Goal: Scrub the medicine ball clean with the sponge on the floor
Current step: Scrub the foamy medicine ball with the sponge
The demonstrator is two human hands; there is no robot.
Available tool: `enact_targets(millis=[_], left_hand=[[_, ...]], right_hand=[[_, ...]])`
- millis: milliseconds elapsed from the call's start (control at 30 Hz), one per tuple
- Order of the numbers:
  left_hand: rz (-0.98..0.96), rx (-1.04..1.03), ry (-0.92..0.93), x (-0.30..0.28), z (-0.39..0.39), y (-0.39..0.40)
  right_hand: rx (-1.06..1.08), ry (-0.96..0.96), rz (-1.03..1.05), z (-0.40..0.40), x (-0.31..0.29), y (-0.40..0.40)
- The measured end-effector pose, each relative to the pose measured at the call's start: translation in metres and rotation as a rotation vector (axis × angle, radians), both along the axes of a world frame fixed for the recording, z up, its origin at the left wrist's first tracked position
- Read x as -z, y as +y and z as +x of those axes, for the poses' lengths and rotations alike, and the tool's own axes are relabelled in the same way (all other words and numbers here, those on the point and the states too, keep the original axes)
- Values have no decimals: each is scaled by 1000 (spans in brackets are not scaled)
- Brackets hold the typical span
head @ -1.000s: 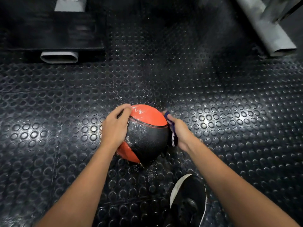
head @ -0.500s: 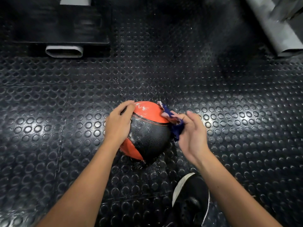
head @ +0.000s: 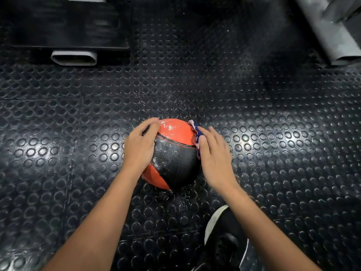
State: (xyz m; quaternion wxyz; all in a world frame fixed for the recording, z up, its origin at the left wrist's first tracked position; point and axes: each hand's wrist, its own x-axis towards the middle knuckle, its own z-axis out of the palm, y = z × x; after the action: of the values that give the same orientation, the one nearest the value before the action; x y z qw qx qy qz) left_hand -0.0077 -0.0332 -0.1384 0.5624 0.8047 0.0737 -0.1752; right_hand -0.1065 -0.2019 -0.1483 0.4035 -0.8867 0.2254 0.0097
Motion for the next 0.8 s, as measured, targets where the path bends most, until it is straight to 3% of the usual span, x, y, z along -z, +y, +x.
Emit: enact_targets(millis=[67, 100, 333, 467, 533, 667, 800], left_hand=[[-22, -15, -2, 3, -1, 3], [-28, -23, 1, 5, -1, 4], [-32, -13, 15, 5, 0, 7], [-20, 1, 33, 1, 1, 3], [-17, 6, 28, 3, 2, 3], [-5, 8, 2, 5, -1, 5], [33, 32, -16, 0, -2, -5]], right_hand=[[-80, -22, -241, -2, -5, 0], [-106, -39, -267, -2, -7, -1], [-49, 64, 156, 5, -9, -13], [35, 140, 134, 11, -11, -6], [66, 69, 135, 6, -13, 7], [238, -100, 480, 6, -2, 20], [436, 141, 836, 21, 27, -4]])
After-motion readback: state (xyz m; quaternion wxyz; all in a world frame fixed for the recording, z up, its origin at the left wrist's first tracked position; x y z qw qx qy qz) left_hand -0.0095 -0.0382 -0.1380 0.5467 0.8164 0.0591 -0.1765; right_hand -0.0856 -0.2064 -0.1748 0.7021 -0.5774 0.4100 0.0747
